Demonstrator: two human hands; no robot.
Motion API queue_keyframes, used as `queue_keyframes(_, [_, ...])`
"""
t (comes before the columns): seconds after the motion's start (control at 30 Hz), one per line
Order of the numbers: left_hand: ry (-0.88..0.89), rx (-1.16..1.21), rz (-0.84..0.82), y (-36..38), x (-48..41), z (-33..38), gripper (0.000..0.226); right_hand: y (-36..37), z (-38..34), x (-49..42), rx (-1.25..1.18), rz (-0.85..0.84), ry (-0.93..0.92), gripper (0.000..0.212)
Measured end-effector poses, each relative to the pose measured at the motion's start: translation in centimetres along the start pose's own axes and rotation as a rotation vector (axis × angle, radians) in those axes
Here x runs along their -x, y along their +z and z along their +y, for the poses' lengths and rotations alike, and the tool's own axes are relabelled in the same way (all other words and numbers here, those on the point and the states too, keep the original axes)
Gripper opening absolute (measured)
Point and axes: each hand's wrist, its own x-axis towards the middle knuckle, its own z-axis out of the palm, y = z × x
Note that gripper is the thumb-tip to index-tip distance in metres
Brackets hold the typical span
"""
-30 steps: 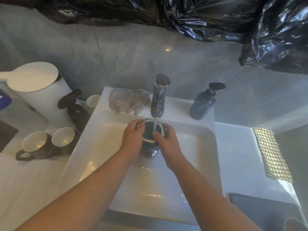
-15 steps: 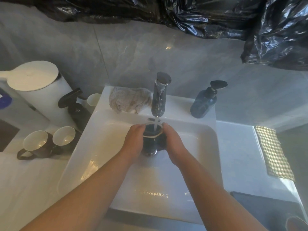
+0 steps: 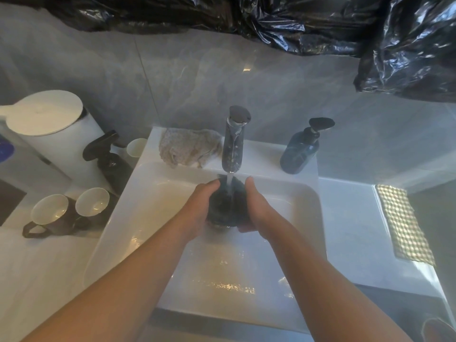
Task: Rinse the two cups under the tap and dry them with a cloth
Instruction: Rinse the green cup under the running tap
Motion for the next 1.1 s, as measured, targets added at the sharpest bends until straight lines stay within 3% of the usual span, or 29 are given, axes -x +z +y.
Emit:
queue_keyframes(0.13, [-0.026, -0.133, 0.032, -0.6, -0.6, -0.7, 0.048, 0.4, 0.3, 0.3, -0.152, -0.033, -0.104, 0.066])
queue_keyframes(0.27, [-0.025, -0.082, 0.042, -0.2, -0.8, -1.1, 0.051, 0.3, 0.5, 0.5, -0.255, 0.038, -0.173, 0.041])
queue_keyframes(0.4, [-0.005, -0.062, 0.064, 0.0, -1.3, -1.2, 0.055, 1.0, 0.3, 0.8, -0.222, 0.136, -0.237, 0.033])
queue_keyframes(0.6, [-0.075, 0.057, 0.078, 0.2, -1.6, -1.2, 0.056, 1.7, 0.4, 1.5, -0.164, 0.191, -0.381, 0.053])
queue_keyframes(0.97, [-0.063, 0.030, 0.135, -0.6, -1.6, -1.5, 0.058, 2.4, 0.7, 1.4, -0.110, 0.192, -0.413, 0.055])
queue_keyframes(1.1, [0.016, -0.026, 0.151, -0.5, -1.7, -1.7, 0.061, 2.4, 0.1, 1.1, -0.230, 0.237, -0.361, 0.040])
